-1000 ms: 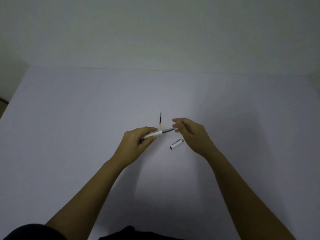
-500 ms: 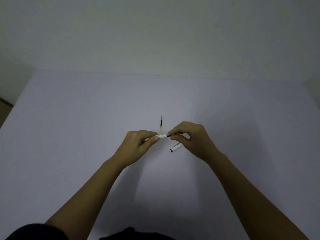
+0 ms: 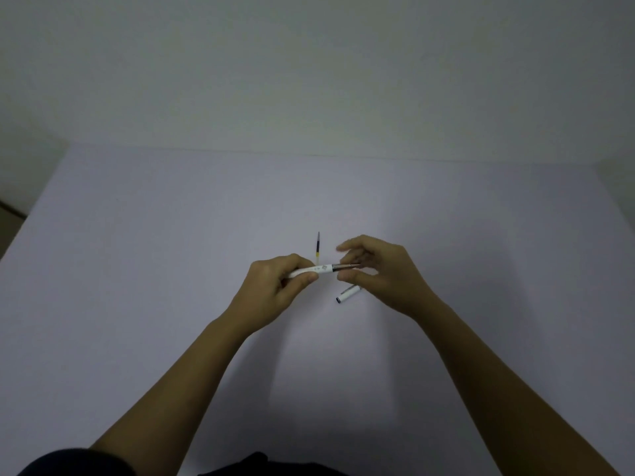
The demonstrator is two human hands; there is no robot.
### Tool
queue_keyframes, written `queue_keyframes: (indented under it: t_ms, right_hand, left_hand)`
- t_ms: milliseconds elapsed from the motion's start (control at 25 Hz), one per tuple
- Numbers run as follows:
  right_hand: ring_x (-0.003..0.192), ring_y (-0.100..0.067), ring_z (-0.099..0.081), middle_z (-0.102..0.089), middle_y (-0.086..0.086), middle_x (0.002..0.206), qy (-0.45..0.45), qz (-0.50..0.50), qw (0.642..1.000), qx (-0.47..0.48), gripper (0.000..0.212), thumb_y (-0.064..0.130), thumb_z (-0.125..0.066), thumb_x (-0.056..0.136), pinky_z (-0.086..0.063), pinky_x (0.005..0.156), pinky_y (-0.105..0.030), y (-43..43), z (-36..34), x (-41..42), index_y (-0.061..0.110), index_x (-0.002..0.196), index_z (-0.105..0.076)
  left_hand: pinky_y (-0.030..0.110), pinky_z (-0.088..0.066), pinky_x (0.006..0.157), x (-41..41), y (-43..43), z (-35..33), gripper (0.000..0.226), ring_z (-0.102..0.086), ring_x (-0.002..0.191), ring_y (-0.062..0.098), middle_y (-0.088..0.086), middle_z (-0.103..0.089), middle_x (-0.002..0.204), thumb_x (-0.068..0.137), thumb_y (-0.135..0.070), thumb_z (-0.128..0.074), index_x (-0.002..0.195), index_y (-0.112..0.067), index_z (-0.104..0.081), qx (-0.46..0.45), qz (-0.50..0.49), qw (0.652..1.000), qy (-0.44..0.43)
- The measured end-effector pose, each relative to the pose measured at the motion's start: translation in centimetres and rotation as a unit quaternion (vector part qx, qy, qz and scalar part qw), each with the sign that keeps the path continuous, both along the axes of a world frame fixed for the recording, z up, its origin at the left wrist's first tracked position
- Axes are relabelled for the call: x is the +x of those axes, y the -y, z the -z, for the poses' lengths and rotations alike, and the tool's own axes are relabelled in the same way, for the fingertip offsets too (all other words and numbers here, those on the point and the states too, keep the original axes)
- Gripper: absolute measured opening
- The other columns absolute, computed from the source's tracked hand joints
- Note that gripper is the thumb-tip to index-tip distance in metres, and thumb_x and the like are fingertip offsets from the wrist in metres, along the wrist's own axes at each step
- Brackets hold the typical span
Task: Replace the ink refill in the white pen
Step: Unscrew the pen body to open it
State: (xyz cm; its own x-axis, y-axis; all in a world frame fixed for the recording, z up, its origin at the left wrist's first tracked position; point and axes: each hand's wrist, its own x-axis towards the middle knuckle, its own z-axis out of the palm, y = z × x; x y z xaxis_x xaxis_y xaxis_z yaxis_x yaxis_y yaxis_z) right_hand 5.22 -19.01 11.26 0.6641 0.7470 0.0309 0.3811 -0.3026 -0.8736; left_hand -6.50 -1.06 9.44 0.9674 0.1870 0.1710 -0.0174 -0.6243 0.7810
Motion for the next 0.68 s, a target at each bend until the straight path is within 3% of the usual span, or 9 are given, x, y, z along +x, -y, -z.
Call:
queue_keyframes:
  t_ms: [80,200,320,400,520,680]
  right_hand:
    - [0.074,0.000,-0.068,-0.068,0.015,0.076,-0.039,0.007,0.999,-0.031,0.012,0.026,-0.063,0.085,-0.054,0.073,-0.016,0.0,0.3,-0.2,0.033,0.094,-0.063]
    - [0.066,0.000,-0.067,-0.068,0.015,0.069,-0.004,0.000,0.999,-0.040,0.010,0.020,-0.062,0.086,-0.051,0.064,-0.011,0.0,0.5,-0.2,0.026,0.084,-0.070]
    - [0.074,0.000,-0.068,-0.071,0.013,0.078,-0.034,0.013,0.999,0.010,0.011,0.014,-0.072,0.078,-0.051,0.070,-0.011,0.2,0.1,-0.2,0.021,0.087,-0.073]
    - [0.077,0.000,-0.069,-0.073,0.010,0.082,-0.066,0.029,0.997,0.021,0.015,0.016,-0.072,0.079,-0.052,0.074,-0.012,0.3,-0.1,-0.3,0.027,0.088,-0.072]
    - [0.070,-0.002,-0.069,-0.073,0.006,0.073,-0.055,0.045,0.998,0.000,0.010,0.023,-0.065,0.084,-0.055,0.072,-0.019,0.4,-0.2,-0.1,0.029,0.083,-0.073]
    - [0.073,-0.003,-0.069,-0.072,0.007,0.076,-0.053,0.035,0.997,0.032,0.010,0.011,-0.074,0.076,-0.052,0.070,-0.012,0.5,-0.6,-0.2,0.020,0.081,-0.072]
  left_hand:
    - [0.007,-0.035,0.051,-0.1,0.2,-0.1,0.010,-0.048,0.054,0.002,-0.011,-0.056,0.063,0.087,-0.023,-0.061,0.092,-0.018,-0.068,0.000,0.001,1.000,0.001]
    - [0.007,-0.035,0.051,-0.3,0.4,-0.2,0.010,-0.047,0.054,0.002,-0.014,-0.054,0.062,0.087,-0.023,-0.061,0.093,-0.017,-0.068,-0.001,0.006,1.000,0.000]
    - [0.007,-0.035,0.051,-0.3,0.5,-0.5,0.012,-0.048,0.056,0.006,-0.004,-0.061,0.065,0.086,-0.025,-0.060,0.093,-0.019,-0.067,-0.017,-0.001,1.000,0.008]
    - [0.007,-0.035,0.052,-0.2,0.5,-0.7,0.011,-0.049,0.057,0.008,-0.001,-0.063,0.067,0.086,-0.025,-0.060,0.093,-0.019,-0.067,-0.014,-0.005,1.000,0.014]
    - [0.008,-0.036,0.052,-0.2,0.6,-0.8,0.008,-0.049,0.059,0.009,-0.001,-0.063,0.067,0.086,-0.021,-0.062,0.092,-0.018,-0.067,-0.007,0.000,1.000,0.010]
    - [0.009,-0.036,0.051,-0.3,0.8,-0.7,0.006,-0.048,0.056,0.009,0.001,-0.064,0.067,0.086,-0.021,-0.064,0.091,-0.021,-0.067,-0.028,-0.005,1.000,0.008]
